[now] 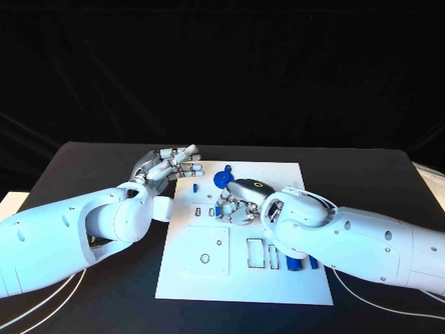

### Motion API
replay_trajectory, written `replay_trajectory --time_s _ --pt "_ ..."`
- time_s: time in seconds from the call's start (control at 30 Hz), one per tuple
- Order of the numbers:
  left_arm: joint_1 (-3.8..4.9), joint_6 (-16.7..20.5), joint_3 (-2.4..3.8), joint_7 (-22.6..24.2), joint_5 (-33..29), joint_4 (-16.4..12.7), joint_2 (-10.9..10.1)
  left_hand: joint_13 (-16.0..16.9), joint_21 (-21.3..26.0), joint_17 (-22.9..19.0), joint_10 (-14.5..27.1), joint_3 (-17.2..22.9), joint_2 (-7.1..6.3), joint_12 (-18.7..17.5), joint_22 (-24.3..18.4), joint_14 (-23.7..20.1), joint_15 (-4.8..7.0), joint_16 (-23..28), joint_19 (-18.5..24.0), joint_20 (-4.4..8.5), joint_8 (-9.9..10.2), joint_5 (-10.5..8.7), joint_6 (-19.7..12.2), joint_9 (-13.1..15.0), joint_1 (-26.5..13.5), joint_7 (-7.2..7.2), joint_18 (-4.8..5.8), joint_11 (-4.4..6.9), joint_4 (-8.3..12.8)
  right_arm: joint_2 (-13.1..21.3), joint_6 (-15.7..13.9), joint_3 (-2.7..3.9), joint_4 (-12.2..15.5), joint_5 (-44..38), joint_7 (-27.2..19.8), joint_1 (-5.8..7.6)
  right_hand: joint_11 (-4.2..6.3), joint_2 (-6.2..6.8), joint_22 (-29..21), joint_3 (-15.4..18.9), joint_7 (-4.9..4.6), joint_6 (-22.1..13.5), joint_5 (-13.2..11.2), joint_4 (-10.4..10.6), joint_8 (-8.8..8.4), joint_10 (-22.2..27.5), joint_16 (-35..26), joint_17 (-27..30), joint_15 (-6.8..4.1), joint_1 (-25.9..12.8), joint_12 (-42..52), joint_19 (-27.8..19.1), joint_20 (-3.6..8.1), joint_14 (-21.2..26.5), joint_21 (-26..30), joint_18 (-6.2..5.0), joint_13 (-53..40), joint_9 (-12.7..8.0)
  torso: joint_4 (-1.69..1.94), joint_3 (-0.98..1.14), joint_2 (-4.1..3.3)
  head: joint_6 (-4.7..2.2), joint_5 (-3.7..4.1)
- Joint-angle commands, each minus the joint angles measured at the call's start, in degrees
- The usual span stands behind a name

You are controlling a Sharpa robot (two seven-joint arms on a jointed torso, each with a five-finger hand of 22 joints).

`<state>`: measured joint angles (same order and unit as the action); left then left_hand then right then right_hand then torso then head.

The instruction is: Assemble the parts on the task board

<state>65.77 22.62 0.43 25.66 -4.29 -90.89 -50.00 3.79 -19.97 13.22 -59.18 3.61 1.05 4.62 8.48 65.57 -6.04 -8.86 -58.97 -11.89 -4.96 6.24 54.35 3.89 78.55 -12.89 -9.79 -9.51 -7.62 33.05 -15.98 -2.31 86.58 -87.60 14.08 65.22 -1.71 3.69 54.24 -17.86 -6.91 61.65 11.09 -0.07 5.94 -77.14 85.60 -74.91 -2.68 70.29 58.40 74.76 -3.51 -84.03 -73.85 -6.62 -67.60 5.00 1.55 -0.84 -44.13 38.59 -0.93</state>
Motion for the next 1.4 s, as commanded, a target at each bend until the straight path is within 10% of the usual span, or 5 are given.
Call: replay_trajectory --time_s 0.03,0.7,1.07,1.4 --pt "0.01 -1.4 0.02 0.5 -0.1 -0.1 0.1 0.0 -0.2 0.1 -0.1 0.0 0.57 -0.2 -0.1 0.2 -0.29 0.4 0.1 -0.27 0.3 0.22 0.4 0.0 0.2 0.02 -0.56 -0.15 0.2 0.0 2.6 -0.17 -0.2 -1.6 1.4 -0.37 -0.1 0.76 -0.2 0.5 0.0 -0.5 -0.1 0.0 -0.41 0.5 -0.4 -6.9 0.28 0.1 -0.5 -0.4 -0.04 -4.2 0.3 -0.03 0.3 0.0 0.01 0.0 0.0 0.09 -0.02" --pt "-0.02 -1.8 0.0 -0.1 -0.1 -0.1 0.1 0.0 -0.2 0.1 -0.1 0.0 0.57 -0.2 -0.1 0.2 -0.29 0.4 0.1 -0.27 0.3 0.22 0.4 0.0 0.2 0.01 -0.56 -0.15 0.2 -0.3 1.2 -0.17 -0.1 -1.8 1.8 -0.71 -0.59 3.38 -2.0 4.5 -0.36 -2.0 1.1 1.4 -1.54 1.9 -1.0 -6.2 0.74 -2.9 -3.0 -1.0 -0.57 -4.0 1.5 -0.32 2.3 -0.4 -0.03 -0.02 0.0 0.06 0.05" --pt "-0.06 -2.4 -0.03 -1.1 1.1 0.1 0.2 0.0 -0.2 0.2 -0.1 0.1 0.62 -0.3 -0.1 0.3 -0.28 0.4 0.0 -0.26 0.4 0.22 0.4 0.0 0.2 -0.07 -0.58 -0.18 0.3 1.1 -13.4 -0.13 2.4 -5.5 1.3 -1.51 -1.33 4.25 -5.4 10.1 -1.07 -5.0 0.4 3.6 -1.85 6.4 -2.1 -4.8 1.37 -2.7 -9.8 -2.6 -1.13 -3.5 3.7 -0.86 7.8 -1.0 0.01 0.09 0.07 -0.18 0.25" --pt "-0.07 -2.6 -0.04 -13.9 15.4 0.2 -0.5 1.1 -8.8 7.5 -8.9 2.5 0.26 2.2 4.1 15.9 4.59 -7.7 -10.8 4.4 -0.4 0.3 4.8 0.4 -0.9 2.91 -0.55 3.52 0.7 6.1 -15.0 1.53 7.1 -1.2 -12.7 -1.27 -1.41 3.79 -5.3 12.6 -1.2 -5.6 1.5 4.7 -1.53 6.4 -1.6 -5.8 1.46 -0.7 -8.9 -2.5 -1.23 -3.8 3.8 -0.82 7.9 -1.0 0.01 0.23 0.17 -0.25 -0.14"
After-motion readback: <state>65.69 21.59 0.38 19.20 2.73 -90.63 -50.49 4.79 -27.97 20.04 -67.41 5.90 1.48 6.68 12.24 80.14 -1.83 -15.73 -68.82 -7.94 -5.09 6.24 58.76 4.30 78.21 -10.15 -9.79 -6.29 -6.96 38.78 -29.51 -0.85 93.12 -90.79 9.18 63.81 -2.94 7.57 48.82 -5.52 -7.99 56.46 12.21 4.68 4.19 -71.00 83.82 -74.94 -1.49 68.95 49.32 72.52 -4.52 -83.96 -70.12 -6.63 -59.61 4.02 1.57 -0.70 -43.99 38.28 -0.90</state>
